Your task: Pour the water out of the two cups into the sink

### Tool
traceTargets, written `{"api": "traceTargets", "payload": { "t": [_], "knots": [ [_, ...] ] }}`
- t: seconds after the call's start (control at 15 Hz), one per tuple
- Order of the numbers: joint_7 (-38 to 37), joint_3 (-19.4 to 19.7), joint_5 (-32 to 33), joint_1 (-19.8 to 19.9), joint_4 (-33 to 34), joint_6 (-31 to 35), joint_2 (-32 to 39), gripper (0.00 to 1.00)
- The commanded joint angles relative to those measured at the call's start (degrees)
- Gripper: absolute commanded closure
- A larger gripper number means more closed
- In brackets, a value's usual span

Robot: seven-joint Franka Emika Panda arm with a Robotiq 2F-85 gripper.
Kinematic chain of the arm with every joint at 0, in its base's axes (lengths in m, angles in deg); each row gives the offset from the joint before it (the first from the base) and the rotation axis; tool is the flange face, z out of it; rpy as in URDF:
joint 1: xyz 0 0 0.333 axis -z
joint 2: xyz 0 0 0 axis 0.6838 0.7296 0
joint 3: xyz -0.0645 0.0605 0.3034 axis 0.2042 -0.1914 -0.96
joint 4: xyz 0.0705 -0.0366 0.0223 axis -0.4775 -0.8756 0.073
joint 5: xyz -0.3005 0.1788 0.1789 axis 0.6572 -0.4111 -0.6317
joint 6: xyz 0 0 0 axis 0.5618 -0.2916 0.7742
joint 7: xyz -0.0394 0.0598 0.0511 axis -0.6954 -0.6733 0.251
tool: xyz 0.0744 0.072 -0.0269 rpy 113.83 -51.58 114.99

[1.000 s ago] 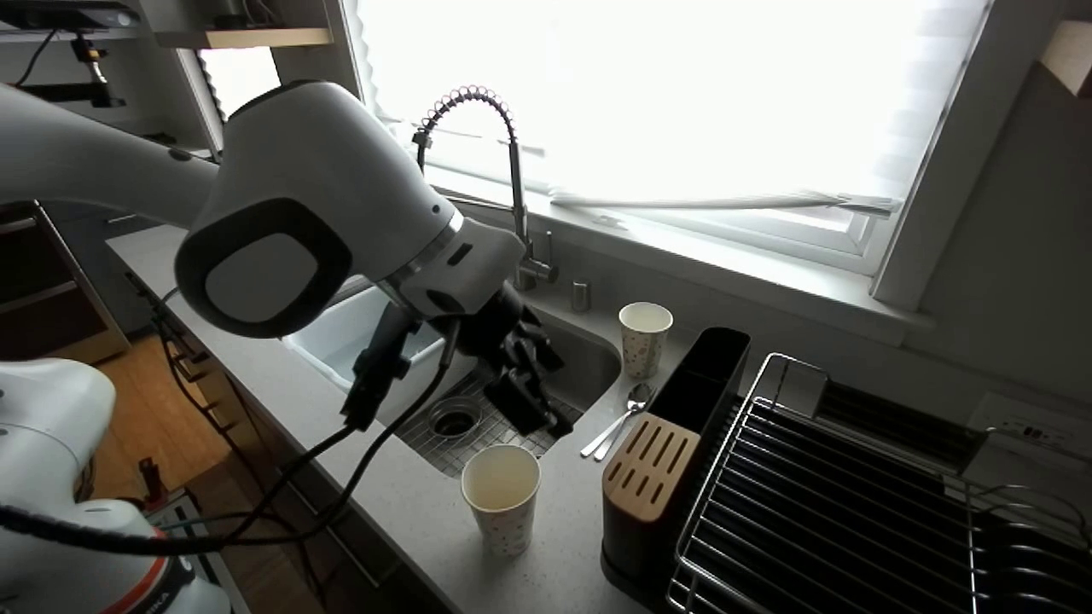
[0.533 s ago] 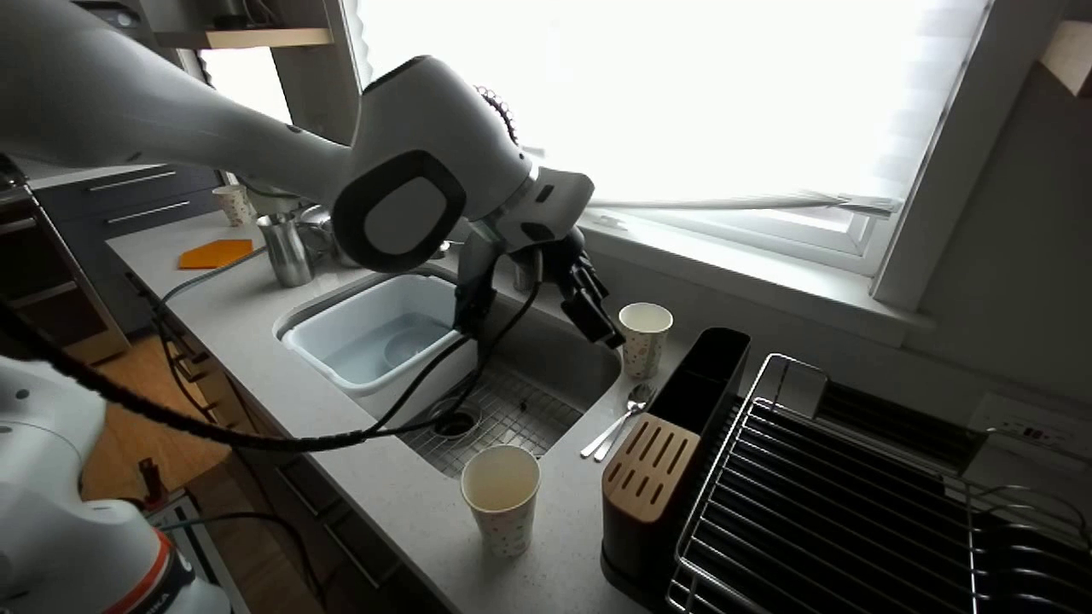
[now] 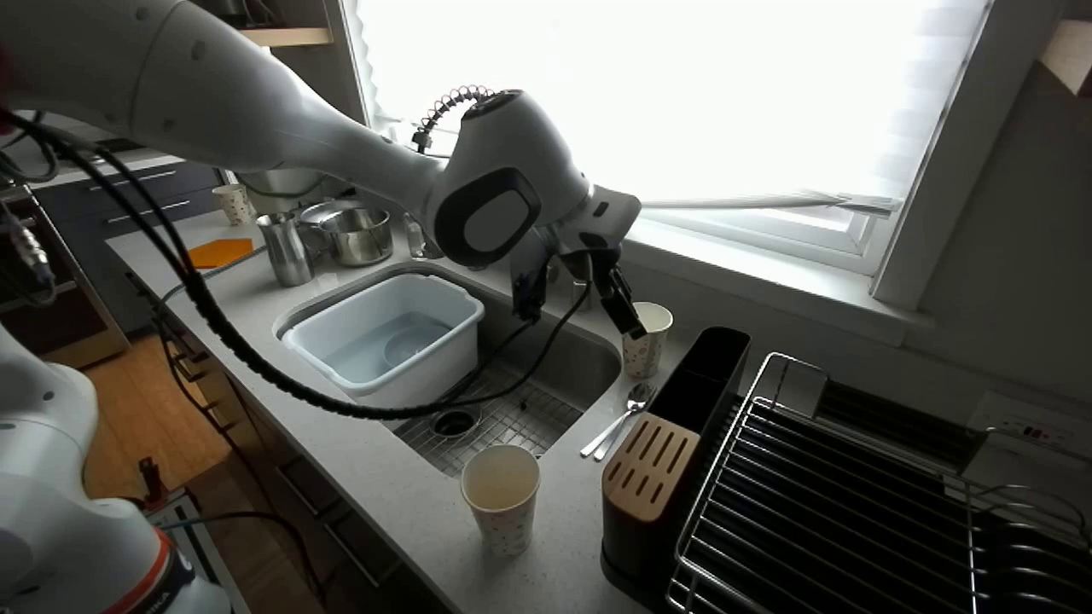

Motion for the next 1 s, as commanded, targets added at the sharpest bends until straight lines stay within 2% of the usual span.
{"api": "traceTargets", "payload": {
  "t": [0.0, 0.07, 0.27, 0.6, 0.67, 0.73, 0.8, 0.87, 0.93],
  "knots": [
    [2.7, 1.3, -8.5, -3.0, 5.7, -2.3, 5.6, 0.0],
    [1.0, 1.7, -8.0, -3.5, 6.7, -2.2, 6.8, 0.0],
    [2.2, 2.0, -10.2, -4.3, 9.0, -2.6, 9.9, 0.0],
    [1.4, 3.4, -10.1, -5.0, 11.6, -2.7, 13.9, 0.0],
    [1.3, 3.6, -10.0, -5.0, 12.0, -2.8, 14.6, 0.06],
    [1.0, 3.8, -10.0, -5.1, 12.3, -2.8, 15.2, 0.26],
    [1.1, 3.9, -10.3, -5.1, 12.8, -3.0, 15.7, 0.31],
    [1.2, 4.0, -10.4, -5.1, 13.1, -3.1, 16.1, 0.31],
    [1.6, 3.9, -10.8, -4.9, 13.4, -3.3, 16.4, 0.38]
  ]
}}
